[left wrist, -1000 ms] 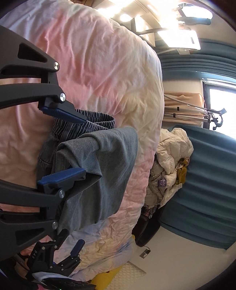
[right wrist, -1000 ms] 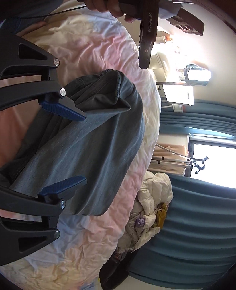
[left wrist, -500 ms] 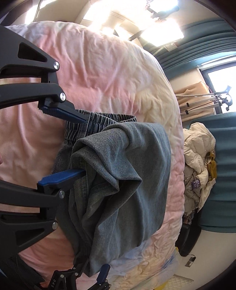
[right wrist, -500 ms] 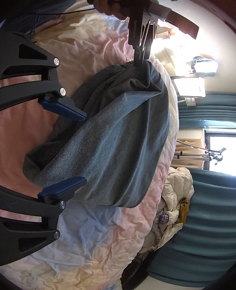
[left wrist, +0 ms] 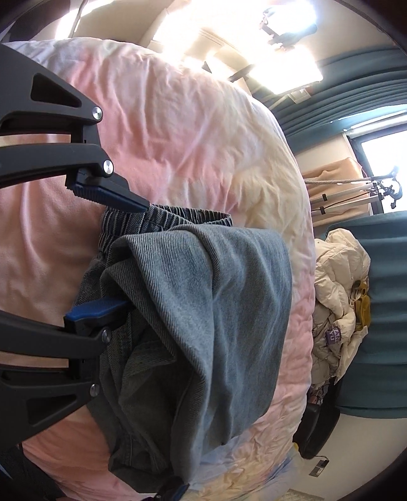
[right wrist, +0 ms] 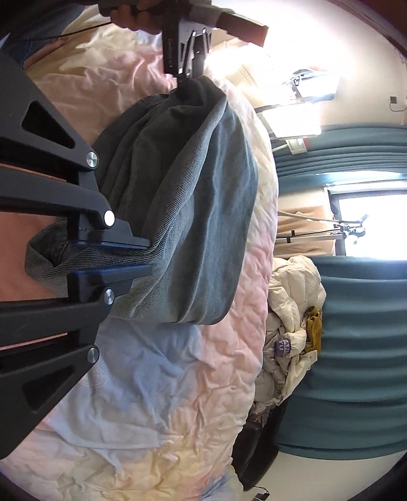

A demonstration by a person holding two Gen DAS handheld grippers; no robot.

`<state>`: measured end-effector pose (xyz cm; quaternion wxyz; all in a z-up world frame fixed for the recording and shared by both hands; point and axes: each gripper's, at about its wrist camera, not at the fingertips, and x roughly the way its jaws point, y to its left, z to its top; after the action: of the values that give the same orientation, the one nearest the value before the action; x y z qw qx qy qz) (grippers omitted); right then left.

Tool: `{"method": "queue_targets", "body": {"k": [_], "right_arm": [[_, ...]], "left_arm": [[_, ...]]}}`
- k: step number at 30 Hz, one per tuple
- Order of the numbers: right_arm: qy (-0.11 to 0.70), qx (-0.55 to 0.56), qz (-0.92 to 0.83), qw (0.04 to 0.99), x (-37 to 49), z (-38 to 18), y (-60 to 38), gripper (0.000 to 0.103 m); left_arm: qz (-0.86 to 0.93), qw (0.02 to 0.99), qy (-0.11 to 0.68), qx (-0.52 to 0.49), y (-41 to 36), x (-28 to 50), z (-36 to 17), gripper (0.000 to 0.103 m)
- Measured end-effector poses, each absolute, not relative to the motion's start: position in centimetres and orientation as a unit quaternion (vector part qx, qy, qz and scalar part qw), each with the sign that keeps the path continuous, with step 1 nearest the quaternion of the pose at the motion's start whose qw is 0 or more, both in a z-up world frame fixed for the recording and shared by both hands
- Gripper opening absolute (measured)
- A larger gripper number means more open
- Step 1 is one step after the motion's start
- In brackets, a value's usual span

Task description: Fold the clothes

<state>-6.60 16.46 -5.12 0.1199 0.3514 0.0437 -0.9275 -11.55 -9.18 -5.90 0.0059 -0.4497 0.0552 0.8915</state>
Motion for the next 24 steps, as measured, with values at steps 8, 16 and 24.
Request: {"method": "queue_targets", "body": {"k": [8, 16, 24], "right_arm": [[0.131, 0.367, -0.918, 0.077, -5.8, -8.5, 15.5, 0.056], [0.074, 0.372, -0.922, 0.080, -5.6, -8.7, 16.9, 0.025], [0.142, 0.384, -0.903, 0.131, -5.1, -10.5, 13.8, 0.013]], "left_arm": [[0.902, -0.035, -0.073, -0.424, -11.9, -12.5, -6.0, 0.052], [0.907, -0.028, -0.228, -0.353, -15.2, -12.2, -5.2, 0.026], [0.878, -0.070, -0.278, -0.384, -18.8, -13.9, -9.2, 0.026]]}}
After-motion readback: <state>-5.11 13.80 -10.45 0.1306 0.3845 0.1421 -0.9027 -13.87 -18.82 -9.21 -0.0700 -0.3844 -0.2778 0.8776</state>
